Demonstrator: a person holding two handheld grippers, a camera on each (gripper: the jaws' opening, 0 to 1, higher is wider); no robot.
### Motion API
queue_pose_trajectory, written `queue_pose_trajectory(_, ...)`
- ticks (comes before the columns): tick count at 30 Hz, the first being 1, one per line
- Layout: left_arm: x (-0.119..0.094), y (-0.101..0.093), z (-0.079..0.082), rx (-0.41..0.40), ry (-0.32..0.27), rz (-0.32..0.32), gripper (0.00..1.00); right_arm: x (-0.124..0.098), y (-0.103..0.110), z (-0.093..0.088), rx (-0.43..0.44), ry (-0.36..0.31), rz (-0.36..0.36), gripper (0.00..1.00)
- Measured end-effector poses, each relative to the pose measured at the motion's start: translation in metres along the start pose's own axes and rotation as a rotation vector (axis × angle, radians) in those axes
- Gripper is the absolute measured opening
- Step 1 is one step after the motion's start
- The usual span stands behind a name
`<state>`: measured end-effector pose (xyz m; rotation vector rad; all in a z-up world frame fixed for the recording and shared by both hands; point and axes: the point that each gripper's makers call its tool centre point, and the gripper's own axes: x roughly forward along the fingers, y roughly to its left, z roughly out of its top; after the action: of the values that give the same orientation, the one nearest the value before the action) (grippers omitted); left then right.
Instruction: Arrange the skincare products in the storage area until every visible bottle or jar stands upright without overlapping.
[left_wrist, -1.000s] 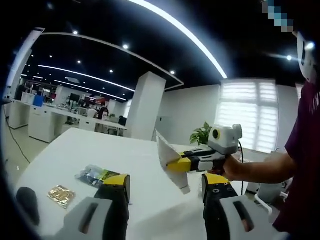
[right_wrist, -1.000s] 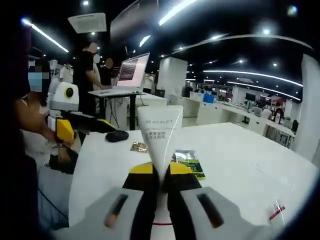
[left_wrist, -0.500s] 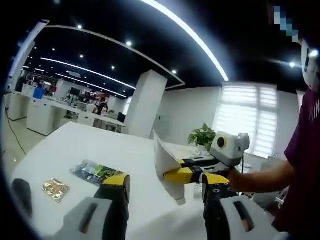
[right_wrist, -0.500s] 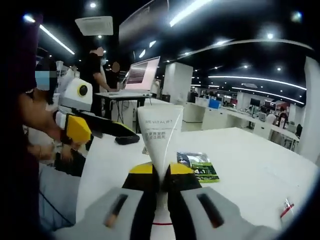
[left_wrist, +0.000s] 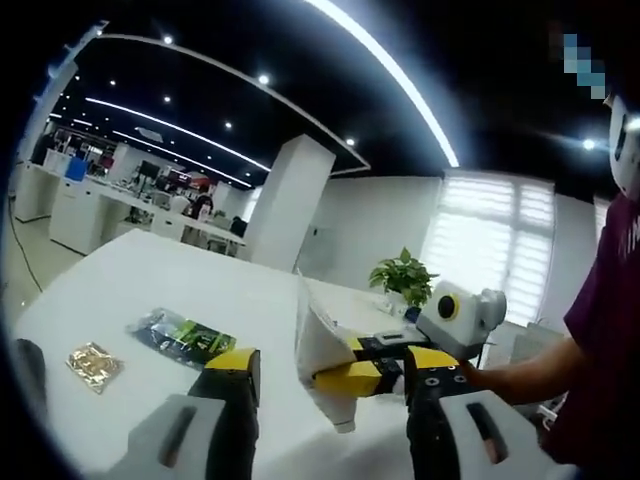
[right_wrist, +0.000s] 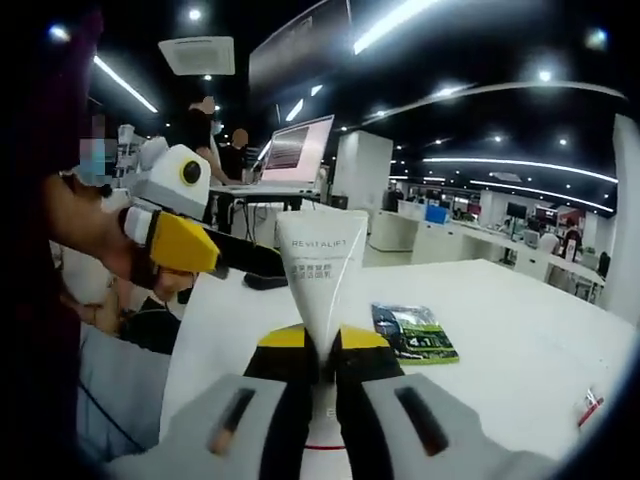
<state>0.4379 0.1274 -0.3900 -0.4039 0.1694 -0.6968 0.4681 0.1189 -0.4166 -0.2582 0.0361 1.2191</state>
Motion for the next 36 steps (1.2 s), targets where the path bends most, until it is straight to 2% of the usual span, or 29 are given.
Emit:
queue_pose_trajectory(6,0.009,-0.005,-0.001,-0.002,0.001,-0.014,0.58,0.005,0.016,0.002,-0.022,-0.029,0.023,0.05)
queue_pose_trajectory(8,0.012,-0.007,-0.001,0.004,0.006,-0.022,0.53,0.007,0.021,0.0,-0.037,-0.033,0.023,0.05)
queue_pose_trajectory(13,0.015,-0.006,0.0,0.043,0.006,-0.001,0.47,0.007,0.024,-0.001,-0.032,-0.06,0.02,0.05)
queue_pose_trajectory(18,0.018,-0.007,0.0,0.095,0.007,0.005,0.46,0.006,0.022,0.0,-0.017,-0.083,0.017,0.06)
queue_pose_trajectory(25,0.022,0.002,0.001,0.154,0.014,0.048,0.31,0.001,0.021,-0.001,0.007,-0.142,-0.021,0.07)
queue_pose_trajectory(30,0.024,0.006,-0.013,0.16,0.065,0.061,0.33,0.0,0.022,-0.011,-0.001,-0.11,-0.032,0.08)
queue_pose_trajectory(34,0.024,0.004,-0.012,0.172,0.054,0.061,0.33,-0.002,0.022,-0.01,0.011,-0.136,-0.034,0.07)
queue_pose_trajectory(36,0.025,0.004,-0.01,0.186,0.051,0.066,0.3,-0.003,0.021,-0.009,0.016,-0.147,-0.037,0.08)
